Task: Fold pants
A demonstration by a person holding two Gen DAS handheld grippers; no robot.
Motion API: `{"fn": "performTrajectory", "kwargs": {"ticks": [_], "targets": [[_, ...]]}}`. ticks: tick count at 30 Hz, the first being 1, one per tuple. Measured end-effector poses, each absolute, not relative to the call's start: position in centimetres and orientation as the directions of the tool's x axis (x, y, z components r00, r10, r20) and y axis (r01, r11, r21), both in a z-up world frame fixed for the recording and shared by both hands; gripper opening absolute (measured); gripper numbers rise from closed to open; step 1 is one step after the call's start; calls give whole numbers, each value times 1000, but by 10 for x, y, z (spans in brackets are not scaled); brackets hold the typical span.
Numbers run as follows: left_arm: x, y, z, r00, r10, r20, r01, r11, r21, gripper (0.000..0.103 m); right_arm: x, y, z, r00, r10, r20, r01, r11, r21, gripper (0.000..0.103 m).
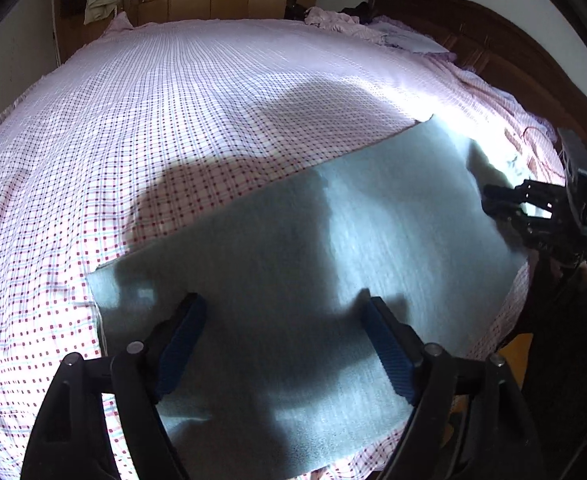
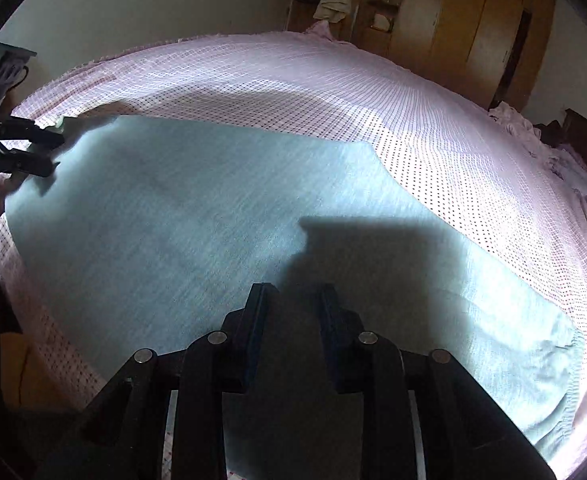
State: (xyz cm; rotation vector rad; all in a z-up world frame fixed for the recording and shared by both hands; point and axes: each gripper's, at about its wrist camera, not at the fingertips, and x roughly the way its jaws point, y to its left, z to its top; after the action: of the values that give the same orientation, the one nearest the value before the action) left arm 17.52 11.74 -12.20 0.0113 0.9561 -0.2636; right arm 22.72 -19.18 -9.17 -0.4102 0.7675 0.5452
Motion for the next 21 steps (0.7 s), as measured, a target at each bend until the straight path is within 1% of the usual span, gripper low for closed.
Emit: {"fn": "performTrajectory", "kwargs": {"ticks": [4, 11, 14, 16, 21], "targets": [[177, 111, -123, 547, -208, -811, 234, 968, -90, 87, 228, -205, -89, 593, 314, -742, -597, 789, -143, 20], [176, 117, -123, 547, -220, -808, 232, 967, -106, 87, 230, -206, -90, 593, 316, -741, -597, 790, -141, 20], [175, 124, -122, 548, -237, -802, 228, 965, -129, 87, 233, -215, -81, 598, 351, -721, -585, 805, -93, 20], [176, 131, -120, 552, -262, -791, 218, 962, -167, 87, 240, -228, -74, 612, 363, -703, -552, 832, -51, 20], [177, 144, -118, 555, -285, -782, 187, 958, -216, 87, 262, -254, -81, 604, 320, -730, -464, 886, 4, 20]]}}
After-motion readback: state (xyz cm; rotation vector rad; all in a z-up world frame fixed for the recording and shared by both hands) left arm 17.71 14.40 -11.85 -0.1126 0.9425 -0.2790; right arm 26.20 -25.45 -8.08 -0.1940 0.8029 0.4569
